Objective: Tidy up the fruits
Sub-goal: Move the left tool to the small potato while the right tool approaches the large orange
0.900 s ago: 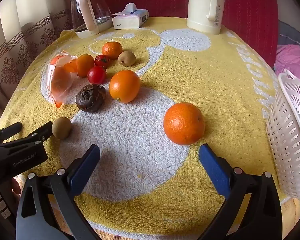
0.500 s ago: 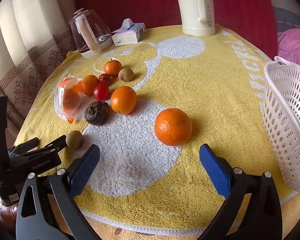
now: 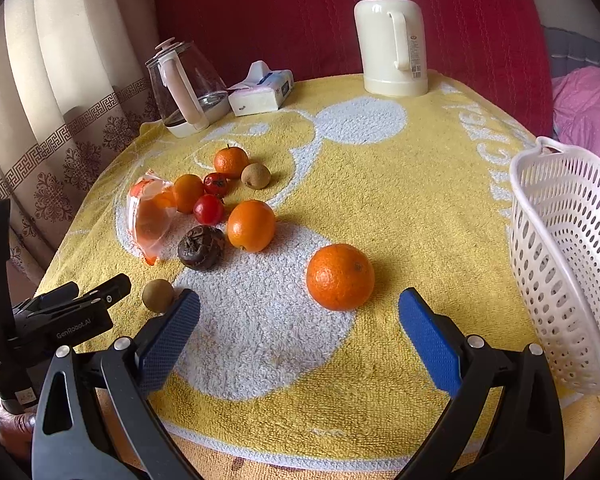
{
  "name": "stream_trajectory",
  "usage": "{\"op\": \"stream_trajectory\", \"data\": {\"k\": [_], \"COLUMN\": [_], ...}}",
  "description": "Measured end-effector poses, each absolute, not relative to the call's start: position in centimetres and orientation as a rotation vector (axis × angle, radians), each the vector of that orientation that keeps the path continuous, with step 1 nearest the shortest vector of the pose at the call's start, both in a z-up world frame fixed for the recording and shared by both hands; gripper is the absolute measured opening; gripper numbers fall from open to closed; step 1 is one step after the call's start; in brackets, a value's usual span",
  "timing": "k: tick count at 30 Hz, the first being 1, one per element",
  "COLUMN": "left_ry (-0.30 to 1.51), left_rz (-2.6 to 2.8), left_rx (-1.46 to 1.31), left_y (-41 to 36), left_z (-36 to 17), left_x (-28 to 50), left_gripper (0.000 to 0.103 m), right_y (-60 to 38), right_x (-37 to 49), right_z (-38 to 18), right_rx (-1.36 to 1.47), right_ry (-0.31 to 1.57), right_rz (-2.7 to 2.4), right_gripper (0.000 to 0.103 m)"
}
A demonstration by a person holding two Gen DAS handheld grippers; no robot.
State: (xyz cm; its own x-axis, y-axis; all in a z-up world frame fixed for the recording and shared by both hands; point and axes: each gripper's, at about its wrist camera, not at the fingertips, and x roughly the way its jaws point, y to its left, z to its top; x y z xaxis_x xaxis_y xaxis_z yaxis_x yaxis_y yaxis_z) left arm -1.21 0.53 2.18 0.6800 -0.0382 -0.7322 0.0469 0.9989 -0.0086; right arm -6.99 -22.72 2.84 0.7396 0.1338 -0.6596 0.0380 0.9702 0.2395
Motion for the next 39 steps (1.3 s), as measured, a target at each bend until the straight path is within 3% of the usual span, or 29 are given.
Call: {"op": "stream_trajectory", "data": {"k": [8,20,27,37,39], "left_ry": [0.782,0.763,0.812,0.872,0.881], "left_rz": [-0.093,-0.217,-0.282,-0.372,-0.382], "left_rx": [0.012,0.013,0.006,-0.005,-0.009], "left_y": [-0.4,-2.3,-3.1,-4.1,-4.2], "left_z": [3.4,3.5,2.5,1.5,1.3], "left_x": [-1.4,-1.6,-1.5,-1.4,-1.4], "left_gripper": [0.098,0.097,0.082,0.056,0.055], "right_y": [-22.8,-23.7,-24.1,-24.0,-24.0], "right_x": [-6.3,-4.1,-3.3,-3.1,-3.1], "right_z": [3.1,1.6,1.0,0.9,0.9], "right_rx": [0.219,0.219,0.219,0.21,0.21], "right_ry": [0.747,0.841,0.87,0.877,0.877], "right_rz": [0.05,0.038,0.026,0.024,0.024], "right_gripper": [0.1,0.067,0.058,0.058,0.058]}}
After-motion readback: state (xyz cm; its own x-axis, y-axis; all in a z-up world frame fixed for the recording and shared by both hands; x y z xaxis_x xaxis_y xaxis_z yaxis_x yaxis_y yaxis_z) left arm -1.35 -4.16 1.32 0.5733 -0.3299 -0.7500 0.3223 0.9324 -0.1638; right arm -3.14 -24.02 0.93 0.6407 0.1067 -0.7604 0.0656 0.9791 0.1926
